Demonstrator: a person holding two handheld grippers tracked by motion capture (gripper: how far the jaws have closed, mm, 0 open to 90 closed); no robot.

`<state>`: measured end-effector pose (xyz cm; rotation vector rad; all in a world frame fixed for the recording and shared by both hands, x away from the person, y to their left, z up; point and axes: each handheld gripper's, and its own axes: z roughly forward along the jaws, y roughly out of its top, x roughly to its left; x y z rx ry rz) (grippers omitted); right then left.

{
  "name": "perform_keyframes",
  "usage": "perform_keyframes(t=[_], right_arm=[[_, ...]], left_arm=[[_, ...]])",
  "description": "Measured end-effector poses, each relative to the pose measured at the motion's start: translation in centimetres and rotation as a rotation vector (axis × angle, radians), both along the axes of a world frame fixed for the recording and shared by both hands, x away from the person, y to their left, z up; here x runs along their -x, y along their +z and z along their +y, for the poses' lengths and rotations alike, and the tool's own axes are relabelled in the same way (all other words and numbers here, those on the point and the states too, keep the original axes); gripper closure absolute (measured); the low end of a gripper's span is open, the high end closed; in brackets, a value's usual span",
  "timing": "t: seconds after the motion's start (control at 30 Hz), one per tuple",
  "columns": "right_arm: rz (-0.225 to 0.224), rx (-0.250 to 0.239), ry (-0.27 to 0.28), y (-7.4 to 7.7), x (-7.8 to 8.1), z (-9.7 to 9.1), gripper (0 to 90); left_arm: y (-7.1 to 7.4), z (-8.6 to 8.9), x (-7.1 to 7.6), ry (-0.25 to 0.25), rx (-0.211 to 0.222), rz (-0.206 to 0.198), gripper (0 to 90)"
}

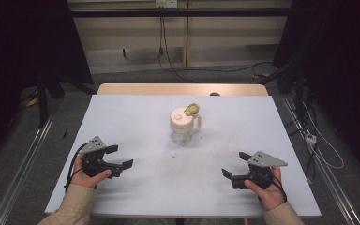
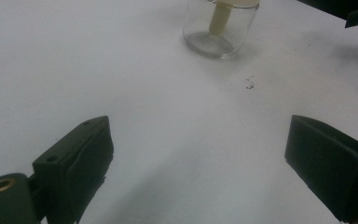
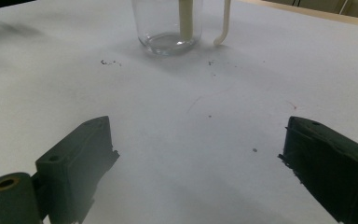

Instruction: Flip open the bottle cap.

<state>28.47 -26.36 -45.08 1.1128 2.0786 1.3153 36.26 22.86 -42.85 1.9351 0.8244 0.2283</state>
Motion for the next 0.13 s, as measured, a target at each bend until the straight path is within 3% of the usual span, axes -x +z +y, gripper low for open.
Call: perform_keyframes(t=[0.13], right_arm=[[-0.002,0.002,-0.003,-0.03,-0.05,-0.08,7.6]], left_arm=[[0.03,0.0,0.03,0.008,0.002,-0.006,7.3]])
